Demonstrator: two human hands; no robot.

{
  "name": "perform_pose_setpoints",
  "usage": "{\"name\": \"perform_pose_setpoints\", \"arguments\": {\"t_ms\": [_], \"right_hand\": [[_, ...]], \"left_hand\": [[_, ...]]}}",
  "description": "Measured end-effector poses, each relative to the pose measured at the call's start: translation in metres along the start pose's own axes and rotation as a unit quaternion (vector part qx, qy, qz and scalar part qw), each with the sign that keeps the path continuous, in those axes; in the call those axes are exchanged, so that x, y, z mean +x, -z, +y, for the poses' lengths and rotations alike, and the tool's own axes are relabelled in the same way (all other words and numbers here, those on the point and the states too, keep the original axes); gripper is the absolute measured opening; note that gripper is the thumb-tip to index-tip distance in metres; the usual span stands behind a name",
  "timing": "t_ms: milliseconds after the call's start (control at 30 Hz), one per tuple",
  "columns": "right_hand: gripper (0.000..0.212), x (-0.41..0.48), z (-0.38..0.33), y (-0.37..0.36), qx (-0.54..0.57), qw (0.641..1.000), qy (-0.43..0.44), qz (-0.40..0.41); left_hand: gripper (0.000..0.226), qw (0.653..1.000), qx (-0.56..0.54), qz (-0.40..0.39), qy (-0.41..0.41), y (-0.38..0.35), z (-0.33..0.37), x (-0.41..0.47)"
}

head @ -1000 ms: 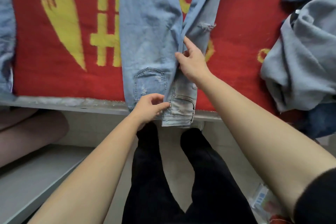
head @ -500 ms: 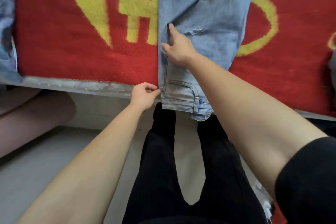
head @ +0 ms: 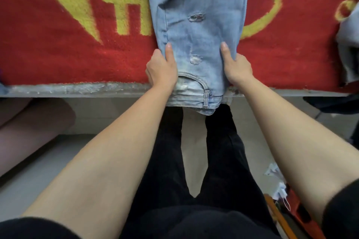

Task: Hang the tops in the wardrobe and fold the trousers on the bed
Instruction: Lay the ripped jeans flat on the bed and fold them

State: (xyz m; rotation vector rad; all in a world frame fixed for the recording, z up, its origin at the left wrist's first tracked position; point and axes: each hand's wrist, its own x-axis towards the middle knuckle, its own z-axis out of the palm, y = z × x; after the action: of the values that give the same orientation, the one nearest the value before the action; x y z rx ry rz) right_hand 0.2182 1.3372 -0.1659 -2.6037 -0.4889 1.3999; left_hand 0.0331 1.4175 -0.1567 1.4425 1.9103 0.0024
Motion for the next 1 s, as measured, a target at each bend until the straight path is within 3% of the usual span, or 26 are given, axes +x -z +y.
{"name": "perform_pose_setpoints", "arguments": {"t_ms": [67, 133, 300, 400, 533, 700, 800, 867, 933, 1000], "right_hand": [[0.067, -0.015, 0.010, -0.011, 0.051, 0.997, 0.031, 0.052], [0.070, -0.030, 0.019, -0.022, 0.035, 0.995, 0.032, 0.088], [0.071, -0.036, 0.032, -0.046, -0.090, 0.994, -0.036, 0.043], [0.066, -0.038, 0.023, -0.046, -0.089, 0.991, -0.056, 0.080], [0.069, -0.035, -0.002, -0.019, -0.033, 0.988, 0.029, 0.148], [0.051, 0.002, -0.054, 0.027, -0.033, 0.970, 0.133, 0.201], [0.040, 0.035, -0.089, 0.048, -0.018, 0.971, 0.138, 0.194], [0.028, 0.057, -0.115, 0.058, 0.058, 0.981, 0.109, 0.152], [0.006, 0.075, -0.139, 0.063, 0.232, 0.966, 0.064, 0.093], [0.021, 0.088, -0.156, 0.066, 0.384, 0.922, 0.005, 0.044]], "left_hand": [[0.047, 0.999, -0.024, 0.024, -0.010, 0.003, -0.004, -0.010], [0.048, 1.000, -0.007, 0.007, 0.000, 0.005, -0.021, -0.018], [0.056, 0.980, 0.121, -0.143, 0.072, -0.001, -0.056, -0.015], [0.050, 0.982, 0.144, -0.103, 0.064, 0.001, -0.048, -0.014], [0.050, 0.991, 0.130, -0.015, -0.024, 0.016, -0.022, -0.011], [0.060, 0.973, 0.167, -0.016, -0.160, 0.024, 0.031, 0.022], [0.060, 0.947, 0.204, -0.014, -0.249, 0.021, 0.065, 0.041], [0.059, 0.926, 0.244, -0.021, -0.289, 0.014, 0.081, 0.051], [0.053, 0.908, 0.285, -0.025, -0.306, 0.005, 0.090, 0.057], [0.044, 0.906, 0.298, -0.022, -0.299, -0.003, 0.093, 0.063]]}}
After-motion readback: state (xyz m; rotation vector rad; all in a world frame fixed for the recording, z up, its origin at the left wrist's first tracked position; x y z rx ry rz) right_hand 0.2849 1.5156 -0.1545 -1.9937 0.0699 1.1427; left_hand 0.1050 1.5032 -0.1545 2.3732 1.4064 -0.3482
